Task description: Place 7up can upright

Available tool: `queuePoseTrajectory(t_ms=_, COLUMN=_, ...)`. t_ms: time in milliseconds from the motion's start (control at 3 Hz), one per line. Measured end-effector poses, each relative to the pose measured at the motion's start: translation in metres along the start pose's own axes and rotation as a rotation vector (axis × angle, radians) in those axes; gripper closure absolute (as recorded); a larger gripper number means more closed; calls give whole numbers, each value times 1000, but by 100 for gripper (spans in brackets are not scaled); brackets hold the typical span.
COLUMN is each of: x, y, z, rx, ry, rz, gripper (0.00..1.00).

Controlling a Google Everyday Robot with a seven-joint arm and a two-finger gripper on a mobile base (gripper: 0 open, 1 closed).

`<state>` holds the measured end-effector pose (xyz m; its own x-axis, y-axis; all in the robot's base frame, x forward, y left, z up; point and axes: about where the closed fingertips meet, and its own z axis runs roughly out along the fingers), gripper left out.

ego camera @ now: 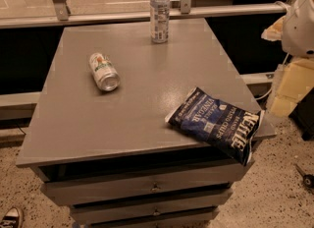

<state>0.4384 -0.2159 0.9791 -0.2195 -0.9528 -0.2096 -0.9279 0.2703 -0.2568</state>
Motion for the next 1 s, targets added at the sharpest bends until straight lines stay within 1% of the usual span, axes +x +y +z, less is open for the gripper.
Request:
queuePoseTrajectory(t_ms=333, x=0, y=0, z=0, rx=0, ry=0, rz=0, gripper=0)
queuePoseTrajectory(t_ms=667, x=-21, y=-9, z=10, rx=6, ry=-25, rz=23, gripper=0)
queuePoseTrajectory(t_ms=1000, x=-72, y=-35, z=32, rx=20, ry=-61, rz=83, gripper=0)
